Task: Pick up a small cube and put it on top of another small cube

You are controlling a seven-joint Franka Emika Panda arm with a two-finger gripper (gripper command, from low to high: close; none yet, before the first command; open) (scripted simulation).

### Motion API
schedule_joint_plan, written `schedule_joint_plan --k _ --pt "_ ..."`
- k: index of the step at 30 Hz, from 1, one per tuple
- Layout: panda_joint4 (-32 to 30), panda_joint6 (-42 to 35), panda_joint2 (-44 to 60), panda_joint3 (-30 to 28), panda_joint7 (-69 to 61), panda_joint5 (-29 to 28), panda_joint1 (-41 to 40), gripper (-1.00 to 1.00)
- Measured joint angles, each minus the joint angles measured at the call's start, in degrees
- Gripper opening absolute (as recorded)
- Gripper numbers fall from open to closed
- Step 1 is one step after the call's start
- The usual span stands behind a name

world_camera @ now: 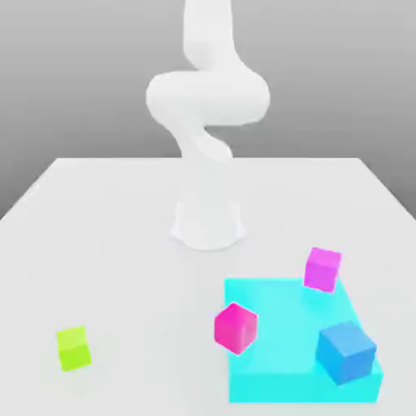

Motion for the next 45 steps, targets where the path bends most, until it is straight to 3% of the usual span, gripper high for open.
schedule_joint_plan --k 16,24,29,30,37,42,45 --pt "-9.56 16.13 33.59 -3.31 23.77 -2.1 -14.33 0.0" --pt "-14.18 24.21 50.24 -5.74 31.13 2.76 -19.83 0.0" --pt "-12.9 31.86 60.63 -3.87 30.13 5.77 -21.84 0.0" --pt "-12.53 33.35 62.51 -3.38 29.87 6.08 -22.26 -1.0" --pt "-12.46 33.71 62.89 -3.21 29.9 6.05 -22.44 -1.0" --pt "-14.32 26.67 53.97 -4.67 31.67 3.72 -21.49 -1.0" --pt "-12.88 21.82 50.48 -0.71 29.76 2.04 -17.78 -1.0"
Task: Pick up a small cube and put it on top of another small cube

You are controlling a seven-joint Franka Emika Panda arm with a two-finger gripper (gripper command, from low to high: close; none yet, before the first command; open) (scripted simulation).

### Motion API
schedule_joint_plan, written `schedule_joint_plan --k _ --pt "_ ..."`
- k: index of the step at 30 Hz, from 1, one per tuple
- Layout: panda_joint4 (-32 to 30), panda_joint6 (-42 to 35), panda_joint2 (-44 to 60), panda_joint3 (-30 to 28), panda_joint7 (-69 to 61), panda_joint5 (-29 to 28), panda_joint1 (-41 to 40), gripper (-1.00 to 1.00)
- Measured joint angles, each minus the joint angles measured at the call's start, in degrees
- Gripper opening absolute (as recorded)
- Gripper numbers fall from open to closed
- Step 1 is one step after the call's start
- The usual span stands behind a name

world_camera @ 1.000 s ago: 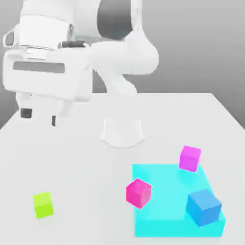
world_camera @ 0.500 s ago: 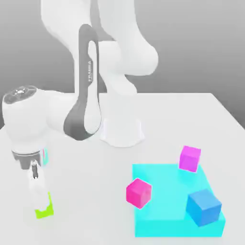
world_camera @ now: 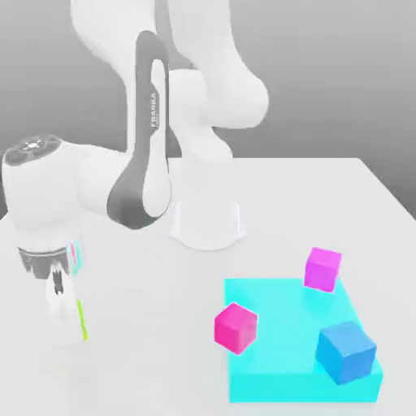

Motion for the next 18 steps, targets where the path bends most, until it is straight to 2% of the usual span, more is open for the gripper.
schedule_joint_plan --k 6,11,14,15,18 --pt "3.83 -7.92 -4.16 10.06 -6.2 -1.51 9.66 -1.0" --pt "8.11 -15.17 -7.0 17.96 -13.02 -2.27 23.59 -1.0" --pt "8.76 -11.93 -2.77 18.12 -12.99 -5.19 25.07 -1.0" --pt "8.55 -10.12 -1.06 17.81 -12.43 -6.18 25.36 1.0" --pt "8.55 -10.12 -1.06 17.81 -12.44 -6.17 25.36 1.0"
